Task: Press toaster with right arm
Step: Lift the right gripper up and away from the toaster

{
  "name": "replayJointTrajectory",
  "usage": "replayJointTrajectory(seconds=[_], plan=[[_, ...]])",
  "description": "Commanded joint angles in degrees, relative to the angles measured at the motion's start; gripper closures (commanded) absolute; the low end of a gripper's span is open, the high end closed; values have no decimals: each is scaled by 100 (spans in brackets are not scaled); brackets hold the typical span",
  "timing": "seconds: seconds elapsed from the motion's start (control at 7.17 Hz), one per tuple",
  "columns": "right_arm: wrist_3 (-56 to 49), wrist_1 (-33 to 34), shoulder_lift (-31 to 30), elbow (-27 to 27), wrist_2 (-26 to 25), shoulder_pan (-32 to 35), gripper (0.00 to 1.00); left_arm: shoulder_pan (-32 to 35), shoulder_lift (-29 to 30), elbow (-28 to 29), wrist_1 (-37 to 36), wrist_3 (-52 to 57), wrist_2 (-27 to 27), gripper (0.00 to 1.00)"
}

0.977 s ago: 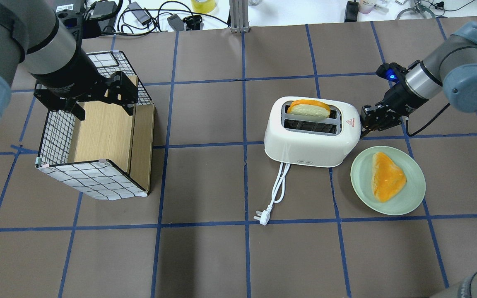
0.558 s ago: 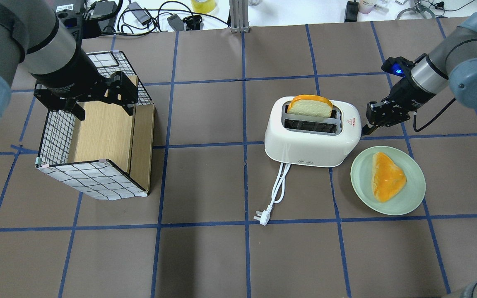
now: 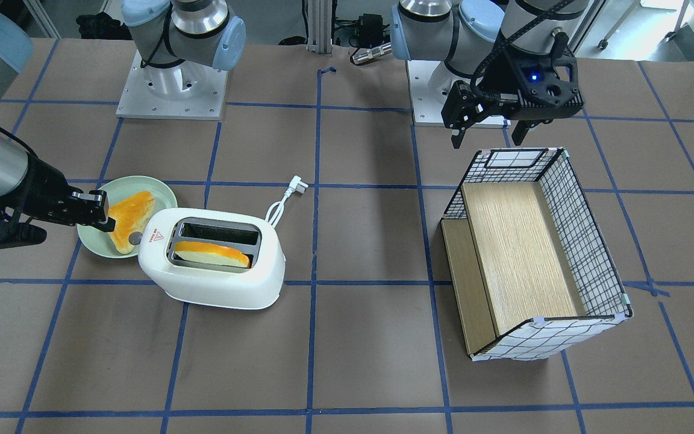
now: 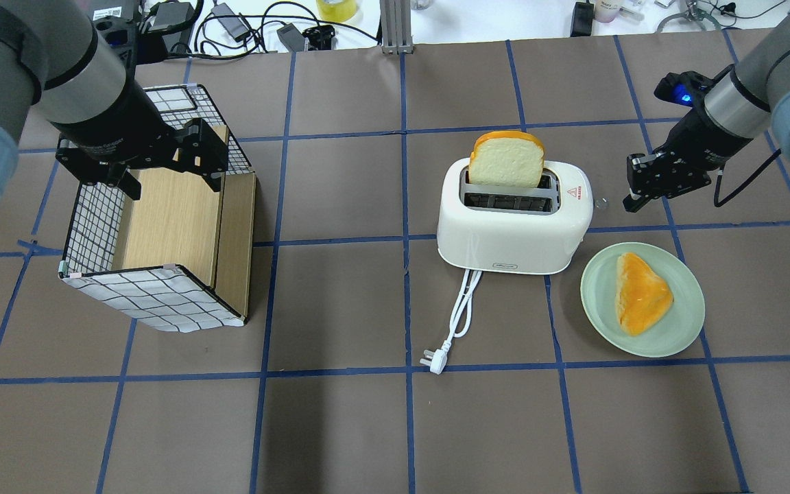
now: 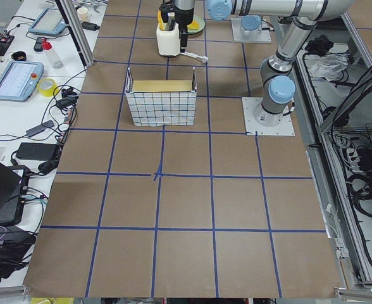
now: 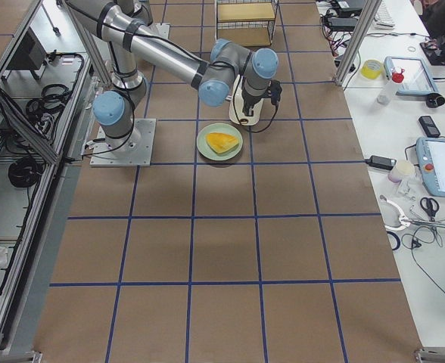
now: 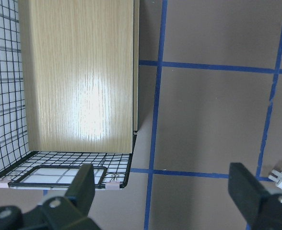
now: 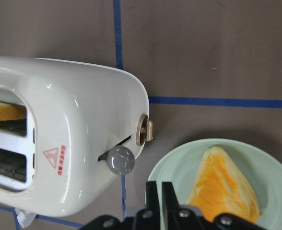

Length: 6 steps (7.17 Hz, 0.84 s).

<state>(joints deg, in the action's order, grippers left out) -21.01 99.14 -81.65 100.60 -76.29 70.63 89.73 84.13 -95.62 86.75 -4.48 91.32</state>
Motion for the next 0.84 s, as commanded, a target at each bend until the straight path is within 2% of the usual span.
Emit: replayJointTrajectory(seconds=[0.0,0.28,0.42,0.7], plan=[[27,-411,-88,-775,-603,143,42,0,-2,0,0,0,0,0],[359,-448,-166,-1208,-729,232,2,0,-2,0,0,0,0,0],[639,-474,-219,-1331,-729,267,0,0,-2,0,0,0,0,0],[1350,-361,-316,-1376,-773,748,0,0,-2,0,0,0,-9,0]])
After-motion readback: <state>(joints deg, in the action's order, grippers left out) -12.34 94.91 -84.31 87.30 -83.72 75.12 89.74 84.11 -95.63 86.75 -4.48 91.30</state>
